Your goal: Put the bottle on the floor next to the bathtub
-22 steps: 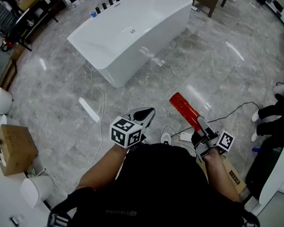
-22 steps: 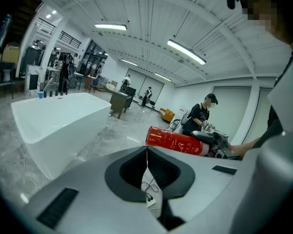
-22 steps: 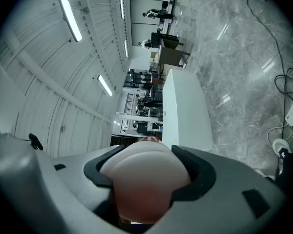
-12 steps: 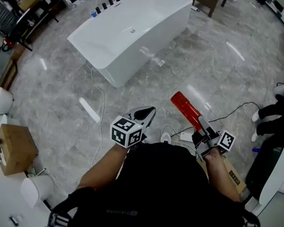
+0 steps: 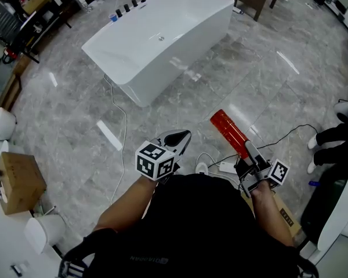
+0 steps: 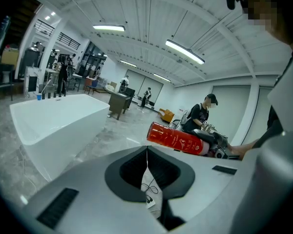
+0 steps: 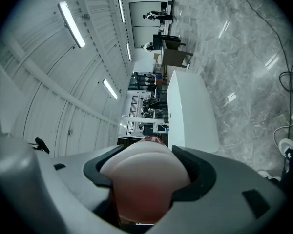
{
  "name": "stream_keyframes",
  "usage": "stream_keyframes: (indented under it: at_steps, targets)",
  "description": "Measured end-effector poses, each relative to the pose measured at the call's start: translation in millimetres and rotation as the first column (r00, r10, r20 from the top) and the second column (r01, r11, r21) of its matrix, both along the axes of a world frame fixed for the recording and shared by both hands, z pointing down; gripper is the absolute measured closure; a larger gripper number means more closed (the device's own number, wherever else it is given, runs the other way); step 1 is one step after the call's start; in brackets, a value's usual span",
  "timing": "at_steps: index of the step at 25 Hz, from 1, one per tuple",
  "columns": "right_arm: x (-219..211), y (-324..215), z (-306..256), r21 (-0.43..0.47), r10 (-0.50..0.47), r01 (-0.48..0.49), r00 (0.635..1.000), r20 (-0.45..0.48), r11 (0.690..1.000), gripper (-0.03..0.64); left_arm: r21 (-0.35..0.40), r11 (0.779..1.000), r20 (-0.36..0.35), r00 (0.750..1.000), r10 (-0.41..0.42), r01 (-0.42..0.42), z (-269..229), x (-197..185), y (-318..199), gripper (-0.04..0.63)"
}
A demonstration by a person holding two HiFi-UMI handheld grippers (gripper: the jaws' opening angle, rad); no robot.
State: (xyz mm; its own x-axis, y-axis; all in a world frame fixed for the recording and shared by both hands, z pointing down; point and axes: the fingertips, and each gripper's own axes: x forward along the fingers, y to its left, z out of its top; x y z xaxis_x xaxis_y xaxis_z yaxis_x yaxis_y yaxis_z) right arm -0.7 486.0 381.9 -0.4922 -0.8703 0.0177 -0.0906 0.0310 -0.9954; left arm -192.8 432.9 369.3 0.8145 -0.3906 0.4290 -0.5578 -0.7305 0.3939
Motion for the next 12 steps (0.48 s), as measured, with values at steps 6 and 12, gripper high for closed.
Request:
stream_keyframes:
  at_steps: [6, 12]
  targets:
    - [14.6, 2.6, 0.8, -0.012, -0.012, 0.012, 1.000, 0.004, 1.000, 0.299, 0.012, 1.000, 0.012, 1.000, 0.005, -0.005, -1.4, 17.5, 4.4, 0.578]
    - [34.2, 4.2, 1.7, -0.014, -0.034, 0.034, 0.999, -0.013, 0.999, 0.299, 0.038, 0.999, 0.020, 1.000, -0.014, 0.014, -8.3, 36.6, 5.9, 0.578]
